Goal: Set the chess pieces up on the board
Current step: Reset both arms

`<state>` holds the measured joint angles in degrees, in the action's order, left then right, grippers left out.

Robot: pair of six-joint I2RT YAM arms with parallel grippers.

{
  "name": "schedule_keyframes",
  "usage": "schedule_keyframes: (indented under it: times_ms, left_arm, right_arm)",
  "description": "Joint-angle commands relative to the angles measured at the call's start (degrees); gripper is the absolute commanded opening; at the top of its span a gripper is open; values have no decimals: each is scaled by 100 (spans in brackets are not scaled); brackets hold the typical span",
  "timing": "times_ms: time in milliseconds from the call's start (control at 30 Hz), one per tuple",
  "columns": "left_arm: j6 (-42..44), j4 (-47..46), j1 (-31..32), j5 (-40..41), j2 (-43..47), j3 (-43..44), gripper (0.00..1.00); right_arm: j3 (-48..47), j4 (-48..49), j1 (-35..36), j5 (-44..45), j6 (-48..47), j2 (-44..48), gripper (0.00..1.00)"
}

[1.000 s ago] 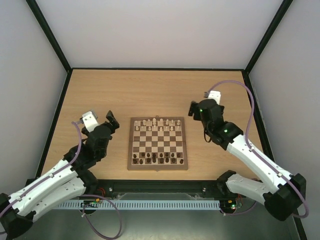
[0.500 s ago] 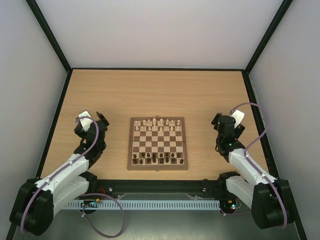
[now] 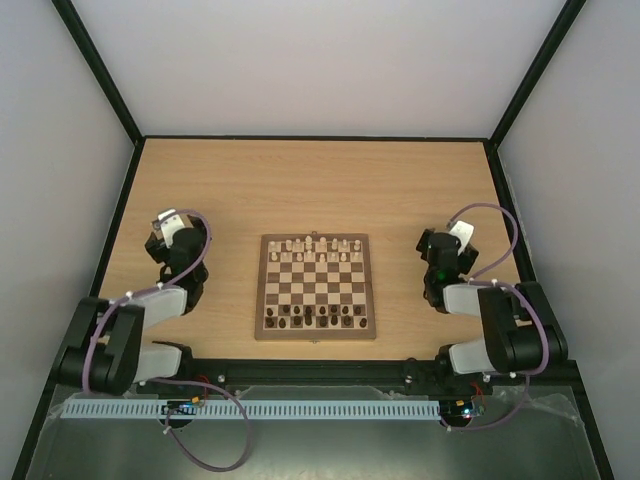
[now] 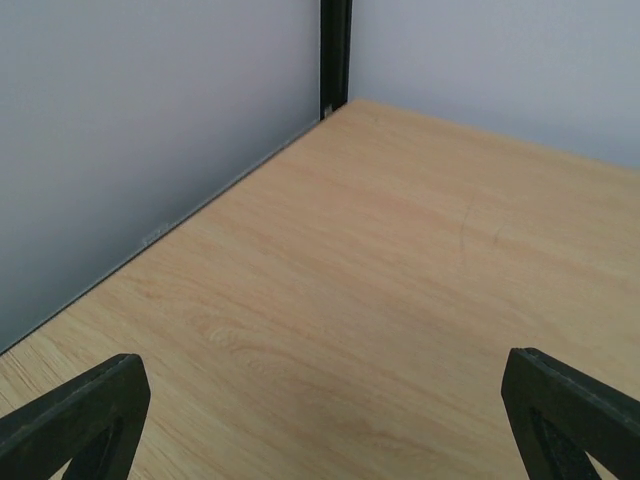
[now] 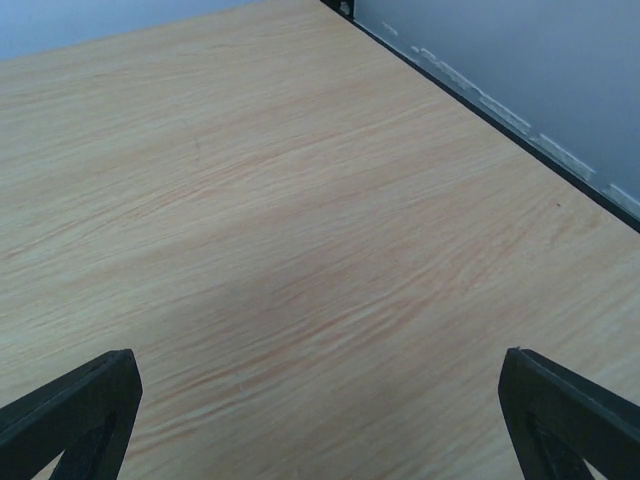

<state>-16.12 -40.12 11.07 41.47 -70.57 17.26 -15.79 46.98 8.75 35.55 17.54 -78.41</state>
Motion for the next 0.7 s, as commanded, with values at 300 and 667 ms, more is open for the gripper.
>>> schedule_keyframes:
  times_ms: [300, 667]
  left_arm:
    - [451, -648, -803, -1175, -1580, 928, 100]
    - [1001, -2584, -726, -1919, -1424, -118, 100]
  right_arm:
    - [88, 1750, -515, -1026, -357, -465, 98]
    - [293, 2412, -515, -1883, -762, -835, 98]
